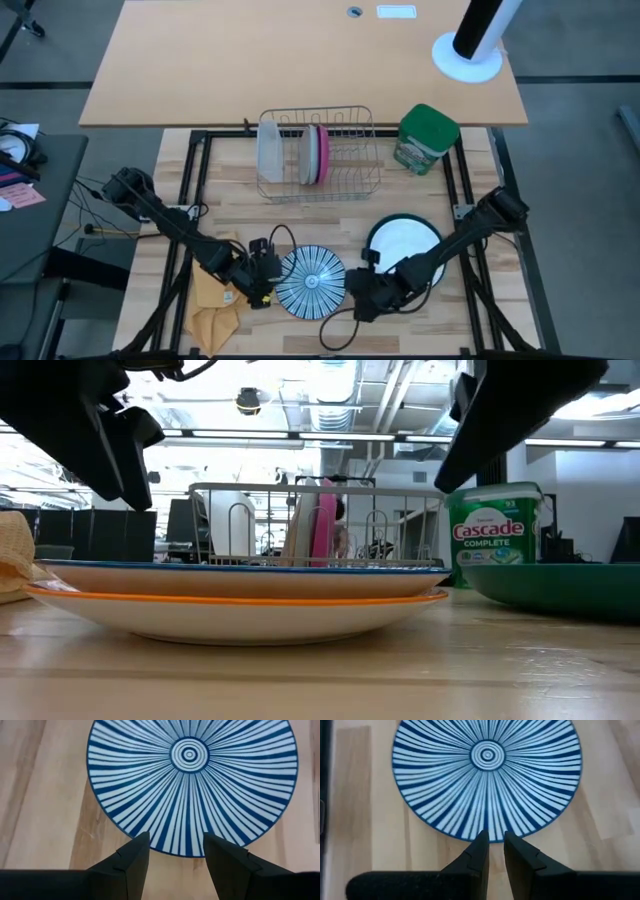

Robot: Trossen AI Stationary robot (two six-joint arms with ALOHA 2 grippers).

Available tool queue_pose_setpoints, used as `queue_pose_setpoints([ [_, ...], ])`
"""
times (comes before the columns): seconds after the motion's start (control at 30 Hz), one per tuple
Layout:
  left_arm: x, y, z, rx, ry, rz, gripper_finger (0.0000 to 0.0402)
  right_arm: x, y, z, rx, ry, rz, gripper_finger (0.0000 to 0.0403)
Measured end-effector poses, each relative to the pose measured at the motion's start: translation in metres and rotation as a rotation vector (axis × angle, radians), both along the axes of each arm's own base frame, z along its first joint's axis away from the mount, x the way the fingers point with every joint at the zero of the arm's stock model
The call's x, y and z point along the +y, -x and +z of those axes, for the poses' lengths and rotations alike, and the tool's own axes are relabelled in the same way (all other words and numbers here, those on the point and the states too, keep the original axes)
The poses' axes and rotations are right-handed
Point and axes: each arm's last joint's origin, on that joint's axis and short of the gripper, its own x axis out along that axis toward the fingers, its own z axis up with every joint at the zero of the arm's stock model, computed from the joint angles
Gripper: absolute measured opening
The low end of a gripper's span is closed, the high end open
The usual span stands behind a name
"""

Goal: Sort dishes
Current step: Put the blue patterned plate into the dish rack

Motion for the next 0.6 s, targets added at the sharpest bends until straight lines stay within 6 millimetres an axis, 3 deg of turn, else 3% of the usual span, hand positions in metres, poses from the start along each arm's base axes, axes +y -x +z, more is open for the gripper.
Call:
queue_pose_setpoints([
  [0.27,-0.0062,-0.0019,-0.0012,-0.032,-0.019,-0.045,0.0180,-0.0033,-0.0082,0.0029,-0.041,-0.026,0.026,0.0048],
  [0.6,-0.0067,-0.0040,0.0005,-0.067,-0.031,-0.042,0.0180,-0.0026,-0.0095,0.0033,-0.048,-0.025,0.051,0.0004],
])
